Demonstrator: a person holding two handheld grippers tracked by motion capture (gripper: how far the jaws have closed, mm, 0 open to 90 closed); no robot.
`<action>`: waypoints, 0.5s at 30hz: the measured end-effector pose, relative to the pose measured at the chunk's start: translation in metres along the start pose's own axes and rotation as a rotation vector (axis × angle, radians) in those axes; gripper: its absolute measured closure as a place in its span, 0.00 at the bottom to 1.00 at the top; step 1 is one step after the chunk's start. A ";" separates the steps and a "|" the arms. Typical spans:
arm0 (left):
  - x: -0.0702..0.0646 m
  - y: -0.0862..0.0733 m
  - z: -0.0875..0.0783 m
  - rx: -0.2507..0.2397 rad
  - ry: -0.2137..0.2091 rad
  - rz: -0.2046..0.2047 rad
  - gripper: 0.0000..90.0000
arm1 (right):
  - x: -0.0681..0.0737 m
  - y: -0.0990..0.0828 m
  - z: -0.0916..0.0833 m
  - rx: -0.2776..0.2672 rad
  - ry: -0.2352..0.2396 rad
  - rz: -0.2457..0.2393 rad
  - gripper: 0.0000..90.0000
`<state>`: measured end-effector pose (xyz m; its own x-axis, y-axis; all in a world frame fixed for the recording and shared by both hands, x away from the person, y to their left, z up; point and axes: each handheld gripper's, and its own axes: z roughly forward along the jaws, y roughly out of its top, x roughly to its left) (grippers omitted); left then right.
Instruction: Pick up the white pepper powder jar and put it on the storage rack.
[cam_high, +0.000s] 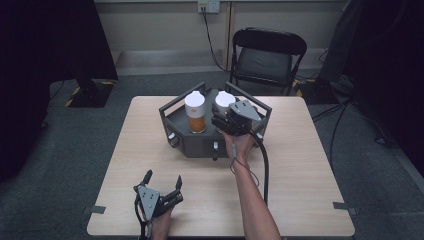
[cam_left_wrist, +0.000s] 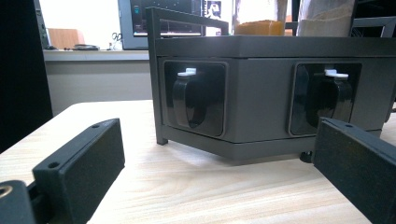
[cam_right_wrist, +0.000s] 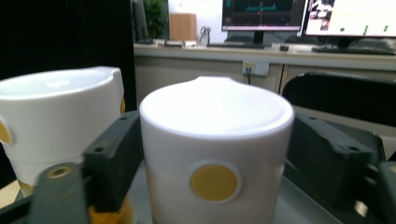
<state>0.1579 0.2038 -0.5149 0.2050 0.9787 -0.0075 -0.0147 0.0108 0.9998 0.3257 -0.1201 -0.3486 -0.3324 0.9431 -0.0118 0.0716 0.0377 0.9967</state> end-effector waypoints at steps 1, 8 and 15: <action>0.000 0.000 0.000 0.000 0.000 0.000 0.02 | -0.001 -0.002 -0.001 -0.012 0.005 0.005 0.14; 0.000 0.000 0.000 0.001 0.000 0.000 0.02 | -0.001 -0.006 -0.009 -0.060 -0.015 0.014 0.03; 0.000 0.000 0.000 0.000 -0.001 0.000 0.02 | -0.001 -0.008 -0.023 -0.117 -0.015 0.005 0.00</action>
<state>0.1579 0.2041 -0.5148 0.2064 0.9784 -0.0073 -0.0145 0.0105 0.9998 0.3033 -0.1288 -0.3547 -0.3178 0.9481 -0.0070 -0.0369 -0.0050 0.9993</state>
